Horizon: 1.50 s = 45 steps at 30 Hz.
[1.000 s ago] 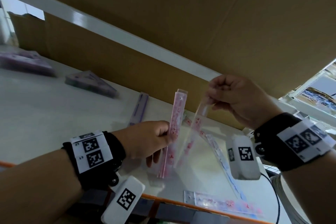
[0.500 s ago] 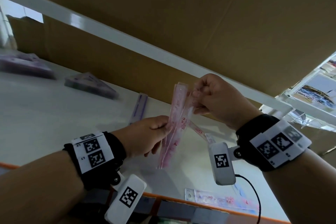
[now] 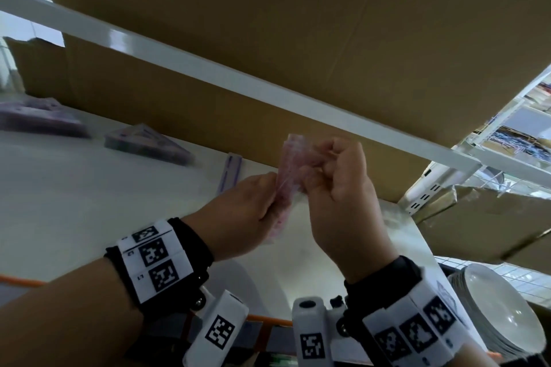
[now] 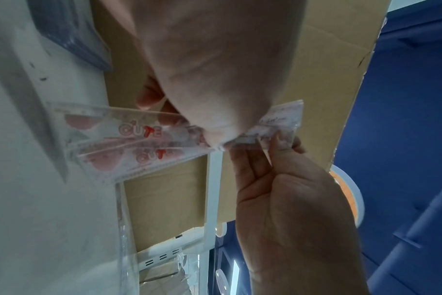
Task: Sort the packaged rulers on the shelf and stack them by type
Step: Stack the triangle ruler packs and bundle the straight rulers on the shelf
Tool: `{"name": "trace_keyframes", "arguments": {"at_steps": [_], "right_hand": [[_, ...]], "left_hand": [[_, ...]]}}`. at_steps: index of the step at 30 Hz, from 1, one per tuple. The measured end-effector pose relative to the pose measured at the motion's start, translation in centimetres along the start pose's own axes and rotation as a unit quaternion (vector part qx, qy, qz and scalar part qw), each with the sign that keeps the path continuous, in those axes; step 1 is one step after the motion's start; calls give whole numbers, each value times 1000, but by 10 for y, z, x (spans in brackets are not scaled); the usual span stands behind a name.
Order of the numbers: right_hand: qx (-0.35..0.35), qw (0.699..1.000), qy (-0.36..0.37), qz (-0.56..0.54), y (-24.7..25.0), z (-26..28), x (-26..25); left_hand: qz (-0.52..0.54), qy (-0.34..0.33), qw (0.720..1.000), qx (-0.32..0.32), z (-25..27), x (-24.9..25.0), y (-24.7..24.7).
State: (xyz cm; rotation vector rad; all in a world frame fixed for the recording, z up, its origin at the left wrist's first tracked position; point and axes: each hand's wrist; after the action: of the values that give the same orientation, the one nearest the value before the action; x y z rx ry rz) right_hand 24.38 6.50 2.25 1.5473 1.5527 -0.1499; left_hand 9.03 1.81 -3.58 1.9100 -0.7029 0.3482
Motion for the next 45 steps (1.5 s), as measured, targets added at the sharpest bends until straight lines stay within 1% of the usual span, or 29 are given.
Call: {"name": "trace_keyframes", "arguments": {"at_steps": [2, 4, 6, 8, 10, 12, 15, 18, 21, 25, 27, 28, 30, 31, 32, 33, 34, 35, 37, 38, 39, 40, 41, 45], "right_hand": [[5, 1000, 18, -1, 0, 5, -3], [-6, 998, 26, 49, -3, 7, -11], [-9, 992, 25, 126, -7, 5, -18], [5, 984, 41, 174, -9, 4, -22], [15, 980, 65, 185, -10, 5, -24], [2, 979, 72, 188, -13, 7, -26], [8, 982, 54, 183, -18, 11, -25], [27, 988, 20, 149, -22, 11, -20], [6, 989, 3, 147, -21, 9, -16], [-24, 986, 7, 166, -20, 7, -20], [-46, 987, -2, 155, -15, 4, -24], [-45, 990, -13, 135, -10, 0, -24], [-4, 994, -46, 104, 5, -15, -16], [16, 991, -70, 112, 14, -26, -6], [16, 985, -102, 138, 23, -38, 9], [-11, 973, -140, 181, 31, -49, 26], [-65, 952, -178, 241, 37, -58, 44], [-137, 918, -212, 306, 39, -64, 64], [-273, 837, -256, 399, 36, -66, 96], [-321, 800, -268, 430, 32, -65, 107], [-354, 773, -273, 450, 28, -64, 115], [-370, 758, -275, 461, 26, -63, 120], [-375, 752, -275, 467, 24, -64, 123], [-382, 758, -272, 453, 20, -67, 122]], "left_hand": [[-17, -46, 999, 15, 2, 5, 1], [-26, -88, 996, 18, 3, 12, 3], [-26, -105, 994, 9, 2, 16, 5], [-4, -107, 994, -7, 0, 16, 7], [33, -101, 994, -7, 0, 14, 10], [60, -96, 994, -7, 0, 16, 13], [63, -103, 993, -4, 1, 22, 14], [57, -77, 995, -10, -1, 16, 7], [25, -50, 998, -31, 0, 8, -2], [-4, -19, 997, -74, 1, 1, -7], [-2, -24, 996, -80, 1, 0, -8], [3, -26, 997, -70, 0, 0, -8], [6, -2, 999, -44, -1, -2, -8], [4, 14, 999, -37, -1, -4, -9], [2, 27, 999, -34, -2, -6, -10], [2, 38, 999, -38, -2, -6, -10], [6, 45, 998, -41, -2, -7, -10], [13, 48, 998, -44, -2, -7, -10], [27, 53, 997, -43, -1, -8, -11], [29, 59, 997, -38, -1, -9, -11], [27, 64, 997, -32, -1, -10, -11], [25, 67, 997, -26, -1, -11, -12], [26, 67, 997, -24, -1, -11, -12], [46, 59, 997, -28, -1, -12, -13]]}}
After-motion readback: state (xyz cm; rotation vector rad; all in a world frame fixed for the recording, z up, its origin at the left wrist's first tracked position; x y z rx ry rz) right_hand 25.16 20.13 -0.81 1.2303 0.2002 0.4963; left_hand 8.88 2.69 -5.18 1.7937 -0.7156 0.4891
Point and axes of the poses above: each hand's wrist, its own z-axis away from the middle knuckle, its own y-axis out of the back of the hand, x = y × z, and after that the axes turned 6 degrees about -z, right-handed
